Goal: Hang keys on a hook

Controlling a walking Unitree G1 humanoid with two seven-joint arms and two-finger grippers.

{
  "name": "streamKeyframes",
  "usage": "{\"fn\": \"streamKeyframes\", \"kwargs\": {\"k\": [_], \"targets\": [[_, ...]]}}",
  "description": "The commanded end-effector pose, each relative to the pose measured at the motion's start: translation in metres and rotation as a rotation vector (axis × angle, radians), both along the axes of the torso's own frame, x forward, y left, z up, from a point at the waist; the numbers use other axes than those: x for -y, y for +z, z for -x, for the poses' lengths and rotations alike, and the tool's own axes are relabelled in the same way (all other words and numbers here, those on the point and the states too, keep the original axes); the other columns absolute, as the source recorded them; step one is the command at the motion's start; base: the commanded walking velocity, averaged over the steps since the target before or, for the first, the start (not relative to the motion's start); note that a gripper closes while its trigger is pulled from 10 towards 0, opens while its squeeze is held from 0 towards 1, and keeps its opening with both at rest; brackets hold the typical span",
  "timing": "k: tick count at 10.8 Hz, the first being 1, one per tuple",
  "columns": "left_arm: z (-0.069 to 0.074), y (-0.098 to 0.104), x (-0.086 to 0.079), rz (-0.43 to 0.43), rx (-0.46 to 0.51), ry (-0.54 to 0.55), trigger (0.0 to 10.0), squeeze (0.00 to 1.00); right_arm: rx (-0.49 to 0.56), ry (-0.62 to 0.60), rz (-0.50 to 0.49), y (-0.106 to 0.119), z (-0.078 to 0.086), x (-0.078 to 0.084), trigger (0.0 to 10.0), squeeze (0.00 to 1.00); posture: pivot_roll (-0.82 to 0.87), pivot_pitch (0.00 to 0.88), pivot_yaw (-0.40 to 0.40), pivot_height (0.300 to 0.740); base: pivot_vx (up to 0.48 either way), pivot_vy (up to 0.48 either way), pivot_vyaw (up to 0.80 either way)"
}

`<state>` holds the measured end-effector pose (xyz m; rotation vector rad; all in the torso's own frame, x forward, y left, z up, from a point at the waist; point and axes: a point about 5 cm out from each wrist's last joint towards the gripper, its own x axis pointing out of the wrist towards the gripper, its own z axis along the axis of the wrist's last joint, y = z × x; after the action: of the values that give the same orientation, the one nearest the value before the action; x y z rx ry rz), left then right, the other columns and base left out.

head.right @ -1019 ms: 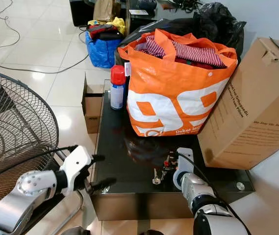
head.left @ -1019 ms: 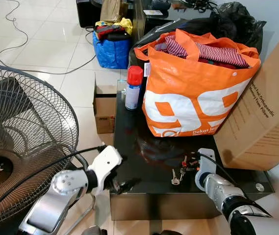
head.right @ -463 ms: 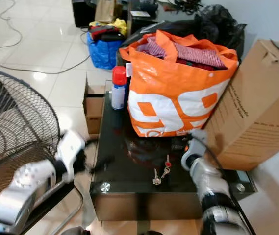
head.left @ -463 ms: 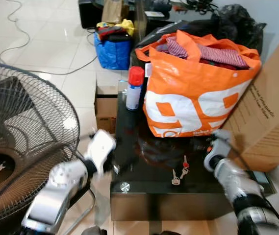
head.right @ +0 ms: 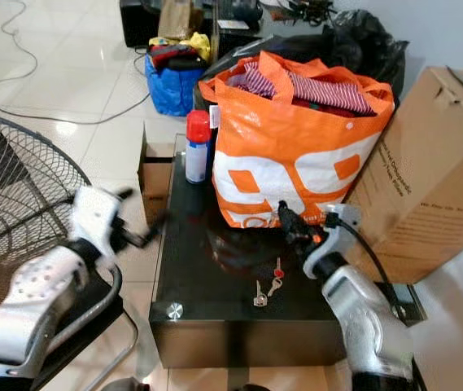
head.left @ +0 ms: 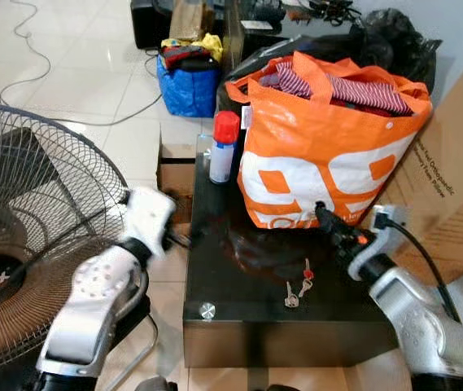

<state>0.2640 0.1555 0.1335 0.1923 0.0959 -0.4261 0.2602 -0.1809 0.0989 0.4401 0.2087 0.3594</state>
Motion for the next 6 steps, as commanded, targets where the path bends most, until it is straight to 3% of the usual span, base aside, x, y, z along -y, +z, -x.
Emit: {"fn": "streamKeyframes", "kwargs": {"k": [1, 2, 3, 6], "targets": [[0.001, 0.002, -0.001, -0.020, 0.020, 0.021, 10.0, 0.00, 0.014, -0.017, 0.056, 0.006, 0.002, 0.001, 0.0, 0.00, -0.03, 0.000, -0.084, 0.740, 0.000, 0.000, 0.00], [0.002, 0.002, -0.004, -0.052, 0.035, 0.070, 10.0, 0.00, 0.035, -0.075, 0.164, 0.019, 0.004, 0.001, 10.0, 0.00, -0.03, 0.000, -0.084, 0.740, 0.000, 0.000, 0.00], [0.001, 0.002, -0.005, -0.045, 0.039, 0.095, 10.0, 0.00, 0.051, -0.139, 0.219, 0.027, 0.000, 0.000, 10.0, 0.00, -0.03, 0.000, -0.084, 0.740, 0.000, 0.000, 0.00], [-0.001, -0.001, 0.000, -0.046, 0.039, 0.104, 10.0, 0.00, 0.048, -0.260, 0.334, 0.030, -0.003, -0.002, 10.0, 0.00, -0.04, 0.000, -0.079, 0.740, -0.269, 0.000, 0.00]]}}
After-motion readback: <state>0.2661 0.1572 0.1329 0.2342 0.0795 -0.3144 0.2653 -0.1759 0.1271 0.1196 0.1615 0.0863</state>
